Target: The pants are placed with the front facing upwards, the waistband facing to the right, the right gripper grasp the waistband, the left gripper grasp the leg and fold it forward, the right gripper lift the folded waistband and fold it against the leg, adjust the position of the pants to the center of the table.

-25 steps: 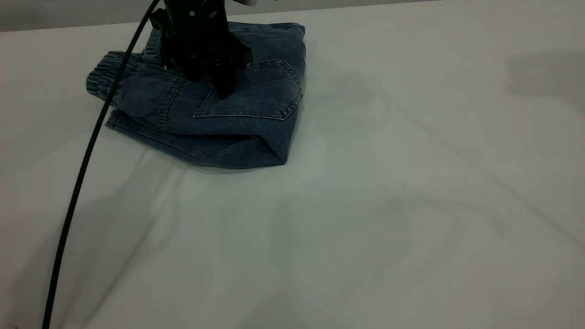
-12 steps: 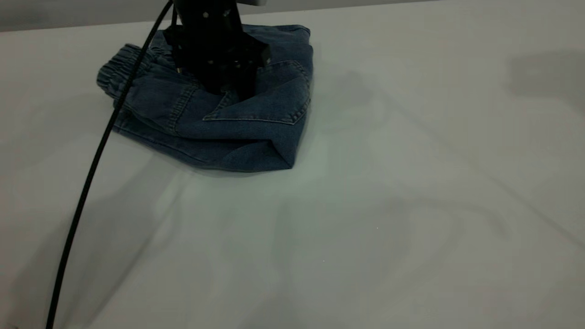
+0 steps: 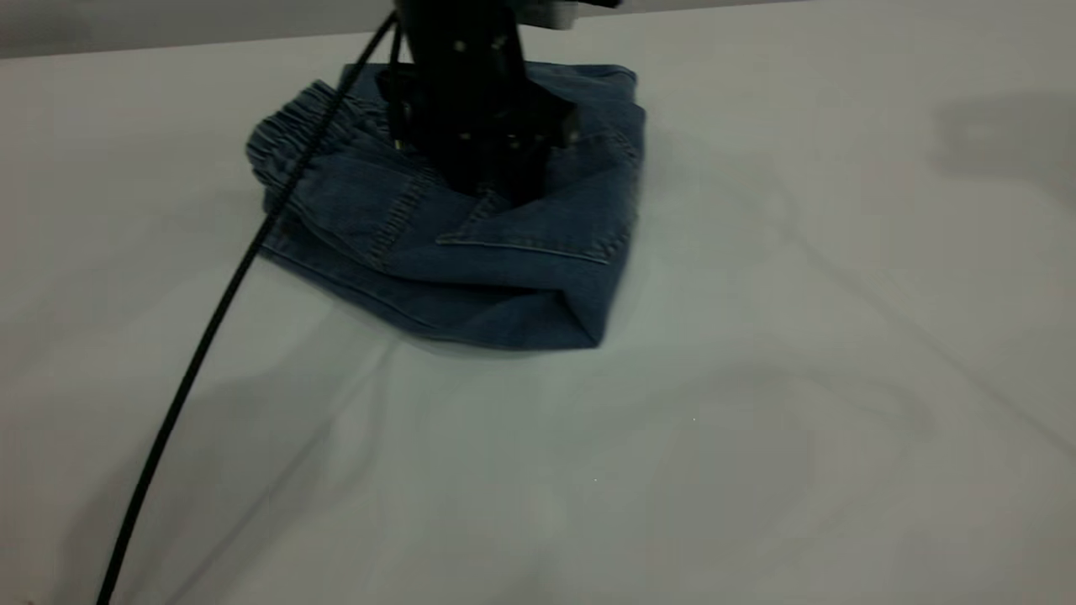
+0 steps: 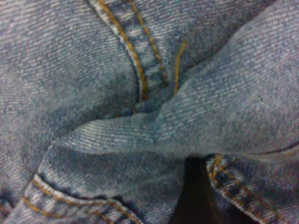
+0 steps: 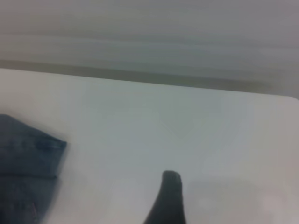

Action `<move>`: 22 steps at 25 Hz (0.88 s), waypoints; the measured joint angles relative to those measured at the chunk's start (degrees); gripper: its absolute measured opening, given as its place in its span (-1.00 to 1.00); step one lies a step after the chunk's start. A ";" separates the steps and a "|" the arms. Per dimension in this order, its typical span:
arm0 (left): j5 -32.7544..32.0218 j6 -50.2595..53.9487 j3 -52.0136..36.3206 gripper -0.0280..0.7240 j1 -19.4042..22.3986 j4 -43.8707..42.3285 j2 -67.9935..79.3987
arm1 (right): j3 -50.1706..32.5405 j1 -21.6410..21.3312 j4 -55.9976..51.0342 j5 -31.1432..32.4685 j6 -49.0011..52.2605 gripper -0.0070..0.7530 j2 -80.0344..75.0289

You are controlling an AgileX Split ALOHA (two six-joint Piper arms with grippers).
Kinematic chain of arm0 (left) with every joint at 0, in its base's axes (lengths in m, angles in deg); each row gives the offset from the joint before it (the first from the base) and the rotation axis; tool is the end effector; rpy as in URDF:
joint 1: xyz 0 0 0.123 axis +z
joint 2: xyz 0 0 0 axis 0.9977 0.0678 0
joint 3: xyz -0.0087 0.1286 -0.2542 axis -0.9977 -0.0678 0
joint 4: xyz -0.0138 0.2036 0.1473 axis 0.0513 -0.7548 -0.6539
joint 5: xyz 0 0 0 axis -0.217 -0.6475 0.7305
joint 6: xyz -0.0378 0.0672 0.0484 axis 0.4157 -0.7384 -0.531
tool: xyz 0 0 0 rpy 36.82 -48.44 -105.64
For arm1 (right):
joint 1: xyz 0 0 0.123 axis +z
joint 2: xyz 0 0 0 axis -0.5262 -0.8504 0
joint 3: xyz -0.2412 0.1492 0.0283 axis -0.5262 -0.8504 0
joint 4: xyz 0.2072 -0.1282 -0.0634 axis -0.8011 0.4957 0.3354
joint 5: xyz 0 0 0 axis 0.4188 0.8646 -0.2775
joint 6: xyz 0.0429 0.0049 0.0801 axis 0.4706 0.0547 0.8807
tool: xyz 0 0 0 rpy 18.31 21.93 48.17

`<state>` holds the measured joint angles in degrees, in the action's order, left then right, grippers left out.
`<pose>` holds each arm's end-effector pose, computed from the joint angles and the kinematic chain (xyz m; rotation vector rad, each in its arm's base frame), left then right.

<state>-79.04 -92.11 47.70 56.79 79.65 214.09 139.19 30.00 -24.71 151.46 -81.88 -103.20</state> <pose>0.4256 -0.2463 0.0758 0.8287 2.9382 -0.1405 0.3872 -0.0010 0.4173 -0.1189 2.3996 0.0907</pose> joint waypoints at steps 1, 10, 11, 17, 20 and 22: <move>0.00 0.79 0.00 0.30 -0.62 0.00 0.00 | 0.00 0.00 0.00 0.00 0.00 0.55 0.00; 0.29 7.13 0.00 0.30 -5.00 0.05 0.00 | 0.00 0.00 0.00 0.04 -0.17 0.55 0.00; 0.29 8.21 0.00 0.30 -5.43 0.02 0.00 | 0.00 0.00 0.00 0.04 -0.17 0.55 0.00; 0.29 15.72 0.00 0.30 -7.65 -0.02 0.00 | 0.00 0.00 -0.05 -0.01 -0.04 0.55 0.00; 0.23 19.00 0.00 0.30 -9.11 0.06 0.00 | 0.00 0.00 -0.14 -0.01 -0.04 0.55 0.00; 0.06 21.08 0.00 0.30 -10.14 0.06 0.00 | 0.00 0.00 -0.14 -0.01 -0.04 0.55 0.00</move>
<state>-78.98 -71.03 47.70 46.65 79.71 214.09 139.19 30.00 -24.85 151.45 -81.92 -103.20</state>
